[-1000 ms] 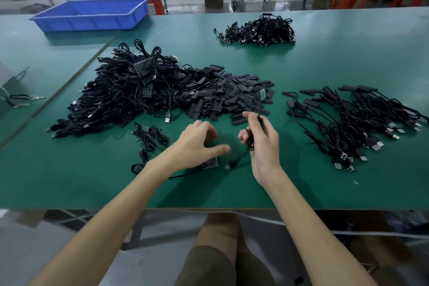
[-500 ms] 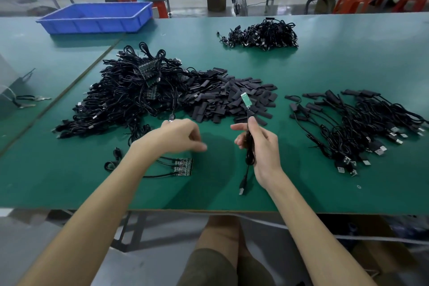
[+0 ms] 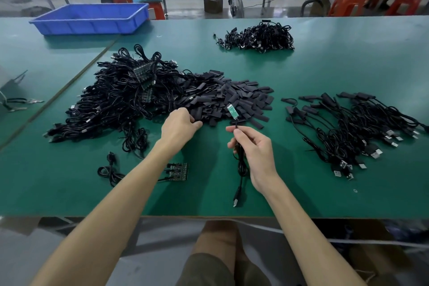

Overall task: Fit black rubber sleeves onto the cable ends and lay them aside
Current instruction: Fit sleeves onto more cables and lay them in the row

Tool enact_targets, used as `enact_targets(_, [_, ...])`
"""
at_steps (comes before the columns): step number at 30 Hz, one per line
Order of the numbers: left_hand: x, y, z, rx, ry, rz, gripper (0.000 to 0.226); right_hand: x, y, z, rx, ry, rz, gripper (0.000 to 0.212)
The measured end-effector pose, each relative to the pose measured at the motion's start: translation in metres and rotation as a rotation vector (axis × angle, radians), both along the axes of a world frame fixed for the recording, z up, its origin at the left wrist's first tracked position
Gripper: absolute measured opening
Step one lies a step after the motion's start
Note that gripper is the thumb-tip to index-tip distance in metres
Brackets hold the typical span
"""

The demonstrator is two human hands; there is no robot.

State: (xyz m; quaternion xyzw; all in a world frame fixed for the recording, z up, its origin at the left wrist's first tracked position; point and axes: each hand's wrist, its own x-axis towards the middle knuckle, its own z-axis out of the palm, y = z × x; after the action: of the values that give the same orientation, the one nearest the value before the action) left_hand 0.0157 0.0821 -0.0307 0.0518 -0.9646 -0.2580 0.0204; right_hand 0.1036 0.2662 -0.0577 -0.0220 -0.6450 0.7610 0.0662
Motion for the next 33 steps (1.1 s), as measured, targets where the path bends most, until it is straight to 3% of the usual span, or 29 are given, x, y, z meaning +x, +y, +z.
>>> enact_targets(10, [0.016,-0.026,0.016,0.109,-0.271,-0.102,0.028,-0.001,0.001,0.001,0.005,0.010,0.000,0.019])
enact_targets(16, [0.037,-0.025,0.027,0.610,-0.298,-0.285,0.010,0.000,0.001,0.000,-0.008,0.029,0.025,0.020])
enact_targets(20, [0.048,-0.014,0.026,0.814,-0.333,-0.285,0.010,-0.001,0.001,-0.001,-0.023,0.053,0.033,0.019])
enact_targets(26, [0.061,0.005,0.014,0.741,-0.359,-0.321,0.024,0.000,0.003,-0.004,-0.002,0.042,0.002,0.034])
enact_targets(30, [0.065,0.014,0.009,0.818,-0.190,-0.244,0.016,0.001,0.002,-0.004,0.048,0.057,0.031,0.025])
enact_targets(33, [0.066,0.014,0.008,0.884,-0.228,-0.300,0.017,0.000,0.002,-0.004,0.066,0.059,0.031,0.013])
